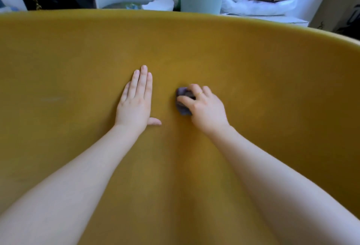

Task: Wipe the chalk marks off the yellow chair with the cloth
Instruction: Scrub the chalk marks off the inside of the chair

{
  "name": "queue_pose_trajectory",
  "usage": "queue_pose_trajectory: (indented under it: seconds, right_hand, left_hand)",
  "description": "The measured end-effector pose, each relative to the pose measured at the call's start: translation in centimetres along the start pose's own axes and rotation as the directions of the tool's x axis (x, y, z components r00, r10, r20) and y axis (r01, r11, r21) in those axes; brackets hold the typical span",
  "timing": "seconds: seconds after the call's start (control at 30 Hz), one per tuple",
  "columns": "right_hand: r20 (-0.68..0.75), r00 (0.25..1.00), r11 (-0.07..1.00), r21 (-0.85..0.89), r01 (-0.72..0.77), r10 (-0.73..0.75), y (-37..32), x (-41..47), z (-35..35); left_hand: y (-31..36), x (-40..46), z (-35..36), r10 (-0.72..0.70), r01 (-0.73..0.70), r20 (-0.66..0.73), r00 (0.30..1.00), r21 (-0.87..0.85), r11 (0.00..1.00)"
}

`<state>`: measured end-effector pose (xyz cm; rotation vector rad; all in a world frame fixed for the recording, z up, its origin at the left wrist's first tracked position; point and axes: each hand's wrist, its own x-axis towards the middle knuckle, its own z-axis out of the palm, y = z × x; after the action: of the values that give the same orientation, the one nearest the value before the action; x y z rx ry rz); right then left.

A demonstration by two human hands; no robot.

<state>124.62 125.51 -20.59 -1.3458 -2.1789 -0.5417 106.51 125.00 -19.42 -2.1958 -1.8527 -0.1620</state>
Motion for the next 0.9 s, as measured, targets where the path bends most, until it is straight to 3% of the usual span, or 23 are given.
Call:
queue_pose_trajectory:
  seconds: [0.07,0.13,0.27,0.33,0.4,0.57,0.67,0.73,0.8,0.9]
  right_hand:
    - [-0.079,0.973,0.976,-0.005,-0.220,0.218,2.4,0.5,-1.6]
    - [-0.171,0.896,0.912,0.039,-0.409,0.410,3.8,1.1,-2.5]
    - [-0.336,0.733,0.805,0.201,-0.558,0.591,2.3,3.3,-1.5]
    - [-0.371,0.692,0.785,0.309,-0.538,0.620,0.4,4.8,-0.3]
    - [-0.377,0.708,0.799,0.366,-0.478,0.597,-2.5,6.5,1.1]
    - [-0.337,0.875,0.907,0.360,-0.220,0.346,-10.7,8.1,3.7]
    - [-0.237,0.954,0.929,0.357,-0.092,0.185,-11.6,6.6,4.3]
    - [-0.187,0.970,0.917,0.391,-0.074,0.158,-10.8,5.3,3.7]
    - [-0.255,0.923,0.891,0.424,-0.161,0.288,-8.8,4.7,2.1]
    - [-0.413,0.723,0.806,0.483,-0.342,0.554,-3.7,5.5,-0.8]
  left_hand:
    - [-0.2,0.0,-0.1,0.020,-0.020,0.002,1.000,0.006,1.000]
    - [-0.7,-0.1,-0.5,0.045,-0.045,-0.002,0.999,-0.036,0.998]
    - [-3.1,-0.1,-1.1,-0.016,0.013,-0.080,0.997,-0.033,0.999]
    - [-4.5,-0.1,-1.0,-0.099,0.097,-0.116,0.988,-0.019,0.995]
    - [-5.2,-0.1,-0.5,-0.106,0.103,-0.128,0.986,-0.032,0.994]
    - [-6.0,0.2,0.9,-0.095,0.083,-0.222,0.970,-0.060,0.995]
    - [-6.4,0.2,1.1,-0.086,0.072,-0.236,0.968,-0.067,0.995]
    - [-6.3,0.0,0.8,-0.092,0.077,-0.210,0.973,-0.077,0.994]
    - [-6.2,-0.1,0.3,-0.091,0.080,-0.163,0.982,-0.076,0.994]
    - [-6.3,-0.3,-0.1,-0.066,0.058,-0.145,0.987,-0.062,0.996]
